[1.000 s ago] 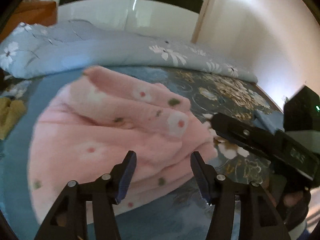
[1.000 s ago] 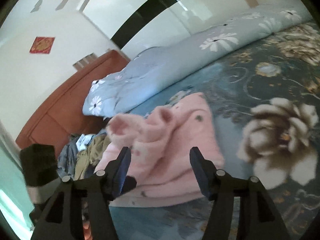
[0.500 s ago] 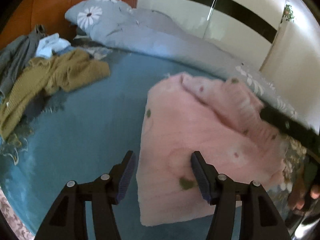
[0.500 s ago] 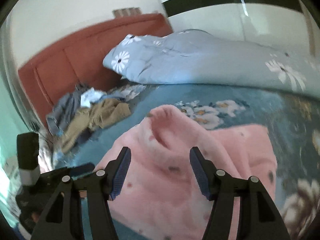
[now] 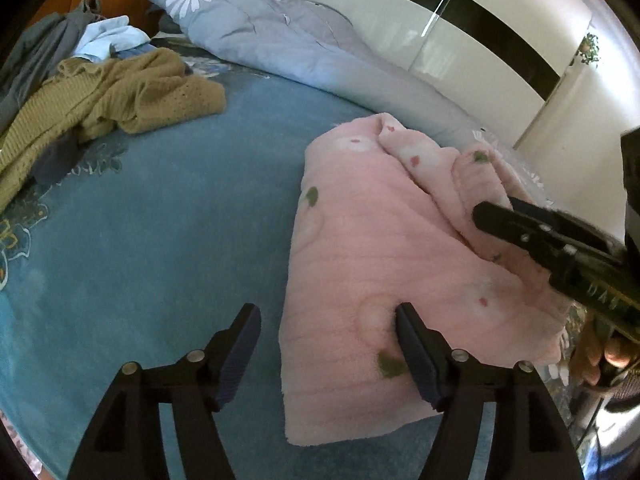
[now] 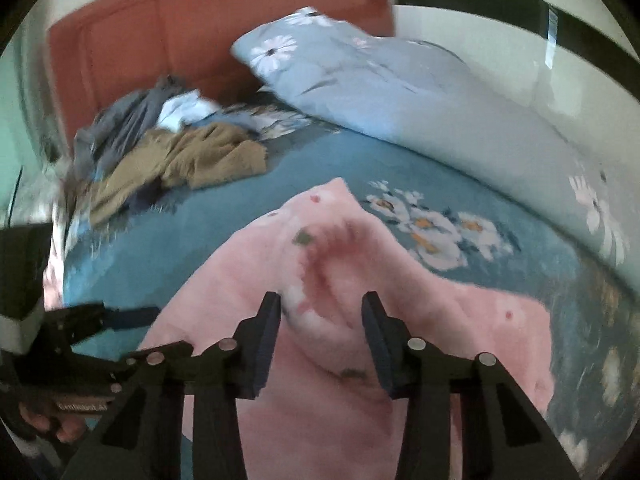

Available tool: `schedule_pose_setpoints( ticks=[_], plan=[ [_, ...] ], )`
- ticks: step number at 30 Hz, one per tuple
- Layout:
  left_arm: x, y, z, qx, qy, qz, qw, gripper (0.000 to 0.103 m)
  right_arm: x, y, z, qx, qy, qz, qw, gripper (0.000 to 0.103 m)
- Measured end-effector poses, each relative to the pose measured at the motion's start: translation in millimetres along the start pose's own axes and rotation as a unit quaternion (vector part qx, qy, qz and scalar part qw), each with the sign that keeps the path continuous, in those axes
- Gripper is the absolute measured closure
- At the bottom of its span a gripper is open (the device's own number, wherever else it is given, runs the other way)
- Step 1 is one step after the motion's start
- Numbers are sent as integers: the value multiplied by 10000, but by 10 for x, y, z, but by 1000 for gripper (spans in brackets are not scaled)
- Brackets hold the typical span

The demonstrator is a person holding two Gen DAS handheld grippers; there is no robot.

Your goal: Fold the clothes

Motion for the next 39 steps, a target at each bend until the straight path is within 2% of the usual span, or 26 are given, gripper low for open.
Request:
schedule_pose_setpoints(
  ticks=[3, 5, 7, 8, 13, 15, 18, 20, 22, 24, 28, 29, 31, 33, 35, 36, 39],
  plan=[
    [13, 3, -9, 33, -22, -18, 10000, 30, -14, 80, -86, 136, -537, -139, 9984, 59],
    [11, -8, -16, 68, -52, -34, 10000, 30, 9, 123, -71, 28, -396, -271, 9988, 64],
    [17, -29, -20, 162, -66, -24, 9998, 30, 34, 117, -18, -75, -138, -294, 9994, 90],
    [18, -42, -22, 230, -76, 4, 9997, 30, 43, 93, 33, -105, 41, -278, 9996, 93],
    [-3, -113, -72, 617, -226, 113, 9978, 30, 23, -216, 542, -67, 1305, 82, 9914, 95],
    [-30, -183, -86, 803, -342, 209, 9960, 30, 7, -429, 875, -8, 1922, 381, 9806, 95],
    [-65, -184, -87, 872, -395, 189, 9952, 29, 50, -648, 1320, 68, 2616, 659, 9629, 95],
    [-58, -132, -86, 887, -427, 95, 9951, 29, 147, -635, 1481, 97, 2866, 610, 9561, 95],
    [-29, -75, -90, 822, -453, 6, 9956, 29, 299, -522, 1571, -69, 3173, 414, 9474, 95],
    [-1, -44, -98, 808, -486, -58, 9955, 28, 445, -391, 1596, 37, 3315, 200, 9432, 95],
    [15, -25, -118, 734, -475, -125, 9961, 26, 529, -402, 1595, -318, 3650, 304, 9300, 91],
    [14, -21, -123, 717, -490, -132, 9961, 25, 538, -443, 1598, -394, 3701, 367, 9274, 88],
    [13, 0, -139, 682, -547, -149, 9961, 25, 591, -543, 1587, -391, 3736, 429, 9258, 68],
    [25, 28, -161, 705, -634, -172, 9953, 24, 704, -605, 1566, -429, 3785, 414, 9237, 54],
    [36, 44, -169, 718, -689, -189, 9949, 23, 856, -614, 1518, -738, 3944, 365, 9153, 50],
    [39, 44, -160, 704, -681, -192, 9950, 23, 943, -609, 1489, -947, 4045, 329, 9090, 44],
    [48, 42, -132, 661, -660, -201, 9954, 23, 1146, -542, 1415, -1364, 4264, 229, 8939, 42]
  ],
)
Point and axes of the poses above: each gripper's, at about its wrist camera, not at the fingertips, and y roughly the way its jaws point, z to its right, x to its underside, the point moved 5 cm from there along y, roughly the way its jaws point, and after that the axes turned 3 degrees about y, right-handed, at the moved point
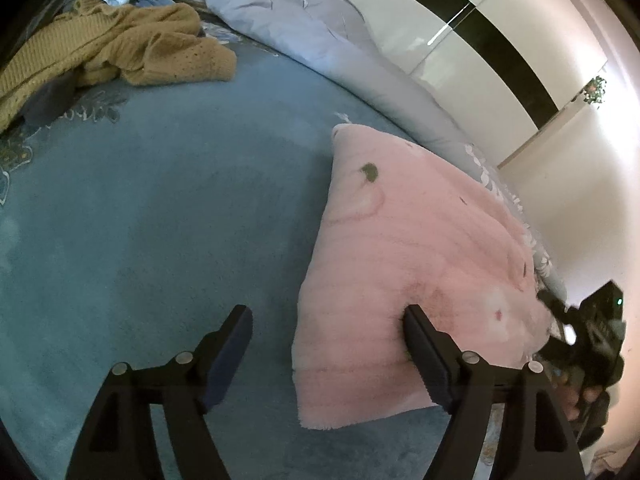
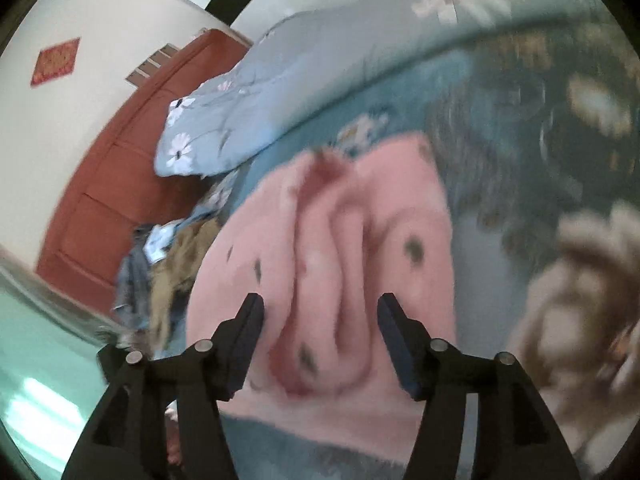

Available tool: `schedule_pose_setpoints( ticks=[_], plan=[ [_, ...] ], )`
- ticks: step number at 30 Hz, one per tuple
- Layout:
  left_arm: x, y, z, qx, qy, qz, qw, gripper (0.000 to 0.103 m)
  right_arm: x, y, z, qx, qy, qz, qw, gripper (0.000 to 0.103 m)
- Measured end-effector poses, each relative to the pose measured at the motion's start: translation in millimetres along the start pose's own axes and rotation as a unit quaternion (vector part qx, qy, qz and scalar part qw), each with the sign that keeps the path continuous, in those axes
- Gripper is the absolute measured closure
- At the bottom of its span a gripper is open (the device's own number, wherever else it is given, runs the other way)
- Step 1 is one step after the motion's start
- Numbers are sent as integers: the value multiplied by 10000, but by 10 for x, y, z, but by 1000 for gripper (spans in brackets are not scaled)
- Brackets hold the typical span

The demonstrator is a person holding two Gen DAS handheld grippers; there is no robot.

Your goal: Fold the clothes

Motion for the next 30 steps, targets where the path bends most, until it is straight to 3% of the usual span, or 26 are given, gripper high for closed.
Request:
schedule_pose_setpoints(
  ticks=[3, 6, 15, 17, 19, 21, 27, 30],
  plan=[
    [14, -7, 4, -35, 18, -9, 10000, 22, 39, 28, 41, -274, 214, 83, 9994, 41],
    [27, -17, -7, -62, 33, -22, 10000, 22, 30, 135, -20, -629, 314, -27, 9975, 29],
    [-14, 46, 0, -219, 44, -40, 9997, 22, 52, 309, -246, -92, -102, 9, 9999, 27],
    [-25, 55, 14, -256, 54, -49, 9996, 22, 78, 292, -298, 67, -270, 18, 9996, 31],
    [-26, 63, 27, -290, 49, -49, 9996, 22, 88, 228, -315, 75, -291, 101, 9995, 45],
    [-30, 75, 45, -327, 51, -51, 9994, 22, 91, 174, -361, -72, -305, 180, 9993, 52],
    [-64, 55, 66, -386, 68, -68, 9992, 22, 132, 217, -407, 109, -514, 109, 9986, 66],
    [-124, -12, 114, -351, 156, -12, 9993, 22, 58, 85, -430, -34, -497, 282, 9984, 72]
  ],
)
Point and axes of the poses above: each gripper's, at about its wrist camera, not at the fingertips, and y roughly the way its jaws point, z to its right, x to its underside, the point moved 5 cm from there along y, roughly the way its jaws point, and after that the axes turned 3 degrees about y, right-handed, at the moved point
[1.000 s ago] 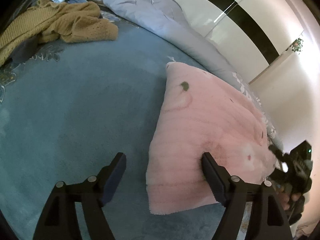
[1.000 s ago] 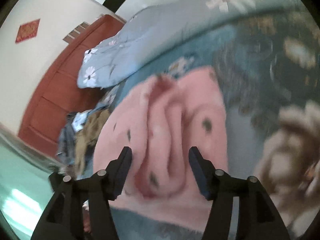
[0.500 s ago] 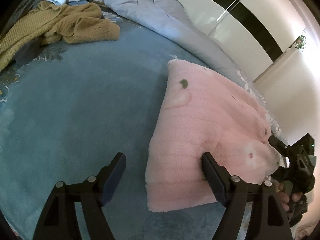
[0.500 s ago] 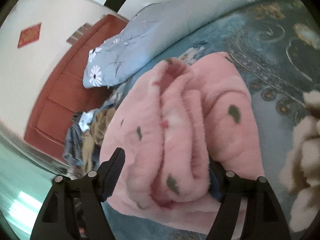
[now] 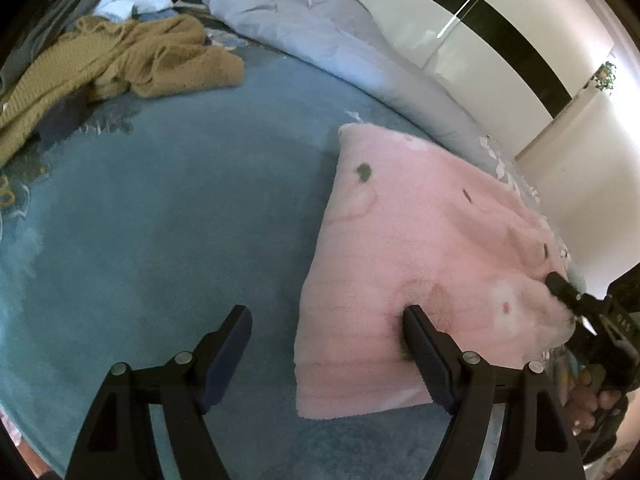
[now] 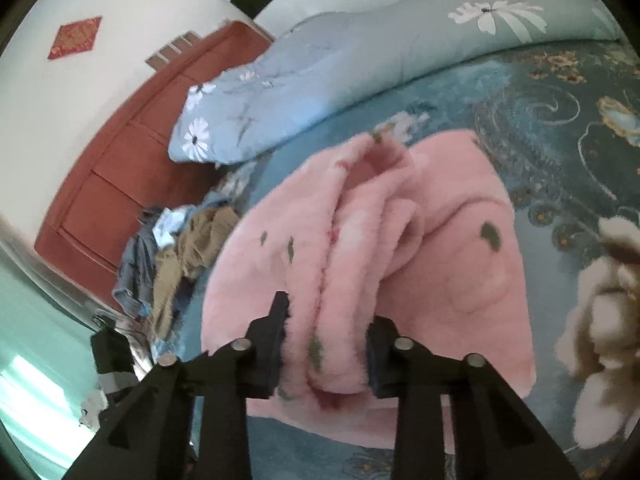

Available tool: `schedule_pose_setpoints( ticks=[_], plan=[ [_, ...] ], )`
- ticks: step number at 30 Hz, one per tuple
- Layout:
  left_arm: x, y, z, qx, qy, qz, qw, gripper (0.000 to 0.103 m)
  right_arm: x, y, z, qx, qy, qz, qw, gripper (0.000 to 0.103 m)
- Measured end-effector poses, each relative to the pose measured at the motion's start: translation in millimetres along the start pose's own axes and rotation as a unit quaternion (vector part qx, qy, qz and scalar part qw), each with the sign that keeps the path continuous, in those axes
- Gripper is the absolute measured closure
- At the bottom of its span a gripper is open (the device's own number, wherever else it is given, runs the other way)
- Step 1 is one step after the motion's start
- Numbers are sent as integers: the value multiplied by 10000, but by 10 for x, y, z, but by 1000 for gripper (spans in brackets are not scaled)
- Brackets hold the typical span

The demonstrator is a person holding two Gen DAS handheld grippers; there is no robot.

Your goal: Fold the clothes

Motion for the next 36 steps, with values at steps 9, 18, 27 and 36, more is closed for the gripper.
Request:
schedule_pose_setpoints(
  ticks=[9, 18, 27, 36],
  plan=[
    [-238, -259, 239, 539, 127, 451, 9974, 22, -279, -621, 121, -218, -39, 765, 9968, 74],
    [-46, 95, 147, 333, 29, -38, 9994, 20, -41, -389, 737, 235, 570, 365, 9974, 74],
    [-224, -151, 237, 315, 365, 282, 9984, 20, -73, -403, 747, 423, 400, 236, 9980, 61],
    [-395, -81, 952, 258, 1671, 564, 9840, 19, -261, -563, 69, 879, -814, 890, 9888, 48]
  ],
)
Point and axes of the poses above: each gripper's, at about its wrist camera, not at the fingertips, and y roughly the way its jaws point, z to its right, x to its underside, the point moved 5 cm from there along y, roughly the way its jaws point, and after that the axes turned 3 degrees about y, right-handed, at the moved point
